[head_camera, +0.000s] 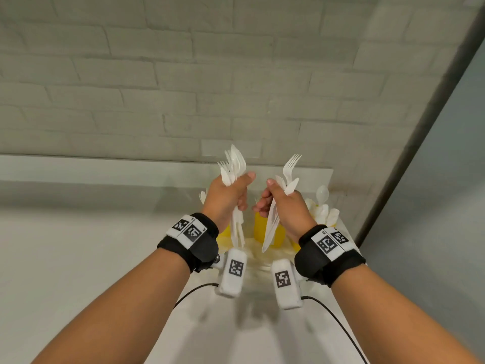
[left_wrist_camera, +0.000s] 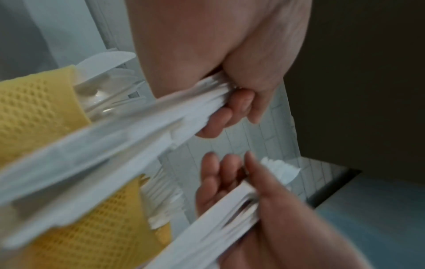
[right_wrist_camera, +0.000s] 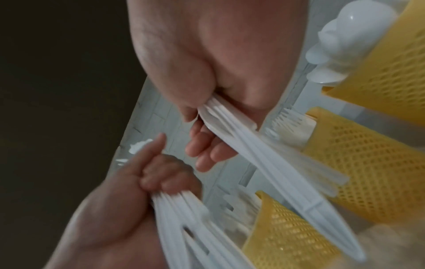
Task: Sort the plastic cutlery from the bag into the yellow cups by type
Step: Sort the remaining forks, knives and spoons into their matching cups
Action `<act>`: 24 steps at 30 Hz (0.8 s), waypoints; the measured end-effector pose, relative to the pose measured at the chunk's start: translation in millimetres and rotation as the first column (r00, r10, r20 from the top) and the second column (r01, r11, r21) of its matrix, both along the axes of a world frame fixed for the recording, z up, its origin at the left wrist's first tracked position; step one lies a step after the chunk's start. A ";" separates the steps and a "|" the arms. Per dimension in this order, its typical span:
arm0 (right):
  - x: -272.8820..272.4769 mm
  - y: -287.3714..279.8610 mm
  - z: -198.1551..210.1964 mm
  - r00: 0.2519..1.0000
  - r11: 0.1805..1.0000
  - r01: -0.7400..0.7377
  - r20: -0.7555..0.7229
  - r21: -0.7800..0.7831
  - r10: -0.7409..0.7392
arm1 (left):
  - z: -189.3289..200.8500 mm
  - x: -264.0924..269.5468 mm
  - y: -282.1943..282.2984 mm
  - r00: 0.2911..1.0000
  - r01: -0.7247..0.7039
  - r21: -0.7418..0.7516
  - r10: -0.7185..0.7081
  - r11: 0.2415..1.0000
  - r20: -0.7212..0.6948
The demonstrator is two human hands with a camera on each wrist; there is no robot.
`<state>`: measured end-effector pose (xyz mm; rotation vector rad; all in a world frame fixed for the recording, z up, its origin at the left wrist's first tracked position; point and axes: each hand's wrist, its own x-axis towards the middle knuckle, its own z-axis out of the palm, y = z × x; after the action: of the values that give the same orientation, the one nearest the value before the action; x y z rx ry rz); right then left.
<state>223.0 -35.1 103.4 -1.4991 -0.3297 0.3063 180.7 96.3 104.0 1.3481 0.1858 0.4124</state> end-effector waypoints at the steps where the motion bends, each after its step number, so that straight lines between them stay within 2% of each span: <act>1: 0.4 -0.3 3.4 1.000 1.000 0.003 0.014 0.014 -0.003 | -4.0 -2.2 -2.2 1.000 0.008 0.039 -0.007 0.999 -0.025; 3: 1.4 -1.2 9.2 0.998 1.000 0.017 0.064 -0.015 -0.016 | -9.5 -6.8 -7.4 0.997 0.047 0.073 -0.042 0.996 -0.071; 7: 1.9 -7.0 18.7 0.988 0.993 0.031 0.153 -0.116 -0.013 | -13.6 -10.5 -12.0 0.986 0.122 0.038 -0.117 0.992 -0.123; 10: 3.1 -11.2 23.1 0.987 0.987 0.021 0.158 -0.157 0.004 | -16.3 -13.2 -12.8 0.957 0.256 0.010 -0.252 0.967 -0.143; 14: 6.3 -10.1 24.2 0.994 0.975 0.009 0.112 -0.224 0.017 | -15.7 -16.7 -13.9 0.907 0.402 0.079 -0.384 0.912 -0.174; 21: 9.2 1.0 17.6 0.988 0.958 0.120 0.126 -0.259 -0.089 | -17.5 -18.2 -17.3 0.936 0.331 0.100 -0.312 0.938 -0.163; 24: 8.4 2.9 14.1 0.990 0.960 0.099 0.123 -0.260 -0.069 | -20.9 -20.8 -12.8 0.949 0.284 0.102 -0.264 0.953 -0.172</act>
<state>231.4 -32.2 117.6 -1.7950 -0.3224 0.2036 159.9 83.6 83.1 1.5077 0.1005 0.0834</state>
